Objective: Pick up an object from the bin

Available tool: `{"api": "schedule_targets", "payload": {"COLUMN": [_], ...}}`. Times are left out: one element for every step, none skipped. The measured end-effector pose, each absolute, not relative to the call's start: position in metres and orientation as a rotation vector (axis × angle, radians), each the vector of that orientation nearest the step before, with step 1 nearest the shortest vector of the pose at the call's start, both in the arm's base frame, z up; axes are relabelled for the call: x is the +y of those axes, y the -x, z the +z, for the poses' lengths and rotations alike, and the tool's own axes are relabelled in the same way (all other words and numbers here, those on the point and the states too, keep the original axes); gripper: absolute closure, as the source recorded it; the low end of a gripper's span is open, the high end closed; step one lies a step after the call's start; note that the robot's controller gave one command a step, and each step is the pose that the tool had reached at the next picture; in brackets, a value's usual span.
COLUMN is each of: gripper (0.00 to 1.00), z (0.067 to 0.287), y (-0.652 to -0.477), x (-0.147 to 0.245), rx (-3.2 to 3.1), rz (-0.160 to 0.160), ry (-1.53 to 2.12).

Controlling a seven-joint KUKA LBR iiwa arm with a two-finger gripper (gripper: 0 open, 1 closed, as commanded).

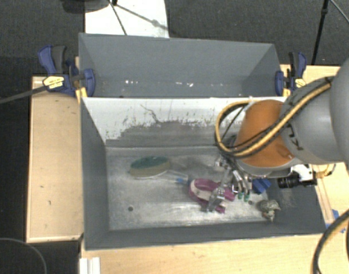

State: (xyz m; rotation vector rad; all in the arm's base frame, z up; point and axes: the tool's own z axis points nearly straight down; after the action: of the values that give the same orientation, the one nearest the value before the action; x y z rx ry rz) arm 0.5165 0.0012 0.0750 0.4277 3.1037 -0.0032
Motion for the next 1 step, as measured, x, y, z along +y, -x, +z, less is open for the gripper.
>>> {"api": "schedule_targets", "payload": {"gripper": [1.00], "z": [0.0762], "y": [-0.5169], "x": [0.0013], "rx": [3.102], "rz": [0.001], "ry": [-0.429]}}
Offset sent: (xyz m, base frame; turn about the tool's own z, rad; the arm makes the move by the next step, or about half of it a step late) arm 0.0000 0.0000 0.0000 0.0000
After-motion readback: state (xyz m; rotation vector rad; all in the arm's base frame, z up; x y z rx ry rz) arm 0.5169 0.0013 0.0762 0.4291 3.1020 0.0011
